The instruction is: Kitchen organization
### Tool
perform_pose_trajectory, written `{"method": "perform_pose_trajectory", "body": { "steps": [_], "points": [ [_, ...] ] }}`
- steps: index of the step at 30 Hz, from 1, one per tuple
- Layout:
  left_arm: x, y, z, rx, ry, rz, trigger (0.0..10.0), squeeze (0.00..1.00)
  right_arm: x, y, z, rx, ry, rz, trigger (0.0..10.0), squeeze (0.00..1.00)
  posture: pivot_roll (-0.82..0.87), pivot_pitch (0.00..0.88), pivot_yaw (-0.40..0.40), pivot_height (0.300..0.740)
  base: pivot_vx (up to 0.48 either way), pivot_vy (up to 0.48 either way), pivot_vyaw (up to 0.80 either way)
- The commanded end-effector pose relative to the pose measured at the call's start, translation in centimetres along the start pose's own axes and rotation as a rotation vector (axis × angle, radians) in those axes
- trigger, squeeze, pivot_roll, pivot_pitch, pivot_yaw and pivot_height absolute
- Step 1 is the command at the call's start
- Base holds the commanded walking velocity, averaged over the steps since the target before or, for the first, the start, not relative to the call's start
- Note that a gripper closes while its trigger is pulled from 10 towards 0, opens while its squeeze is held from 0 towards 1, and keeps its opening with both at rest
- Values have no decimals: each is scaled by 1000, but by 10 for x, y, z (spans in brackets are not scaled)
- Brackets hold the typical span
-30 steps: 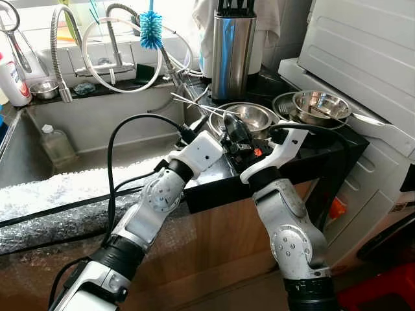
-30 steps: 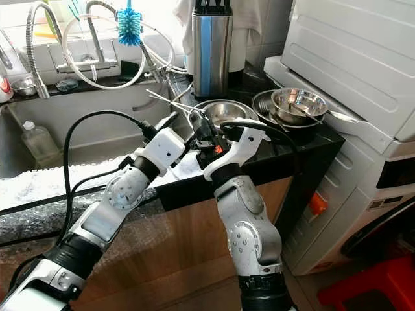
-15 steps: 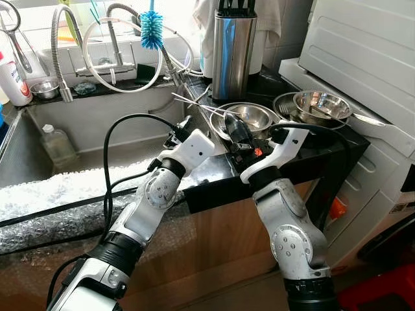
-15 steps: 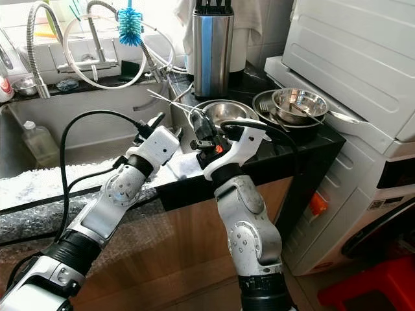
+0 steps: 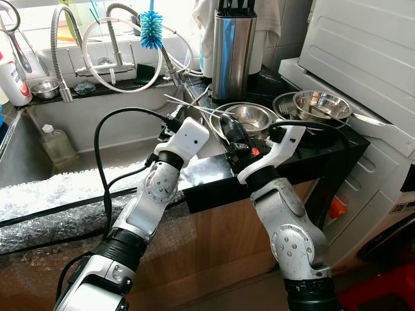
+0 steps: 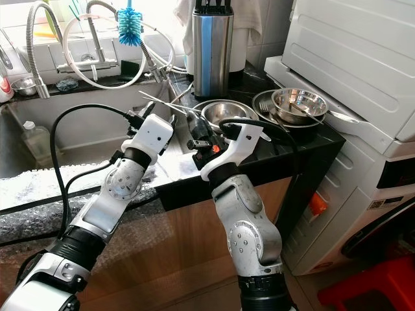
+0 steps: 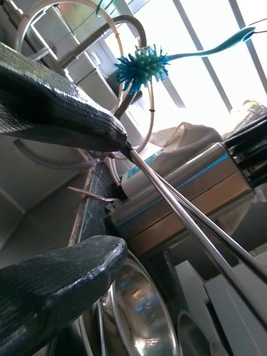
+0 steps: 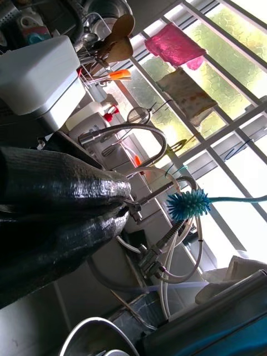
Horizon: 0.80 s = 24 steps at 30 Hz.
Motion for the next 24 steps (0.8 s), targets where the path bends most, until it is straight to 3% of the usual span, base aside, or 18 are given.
{"method": "perform_pose_trajectory", "body": {
  "steps": [1,12,24],
  "points": [
    [6,1,1,-4,21,-10,10000,0,-4,-14,1,41,0,46,10000,0,-117,0,11,740,0,0,0],
    [11,-13,4,85,43,-24,10000,0,-12,-14,-1,29,-25,75,10000,0,-117,0,12,740,0,0,0],
    [1,-8,2,59,-2,-3,10000,0,-5,-9,-1,-7,15,80,10000,0,-116,0,11,740,0,0,0]
  ]
}}
Point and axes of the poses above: a point about 5 cm out from each wrist's last joint towards the gripper, its own z axis pointing out of the wrist towards the gripper, its own x axis along the axis of the wrist's last joint, y = z × x, the point moved 4 cm from there along z, pointing out of the wrist towards the gripper, and after that the axes turned 3 degrees about -z, right-handed, at the moved point
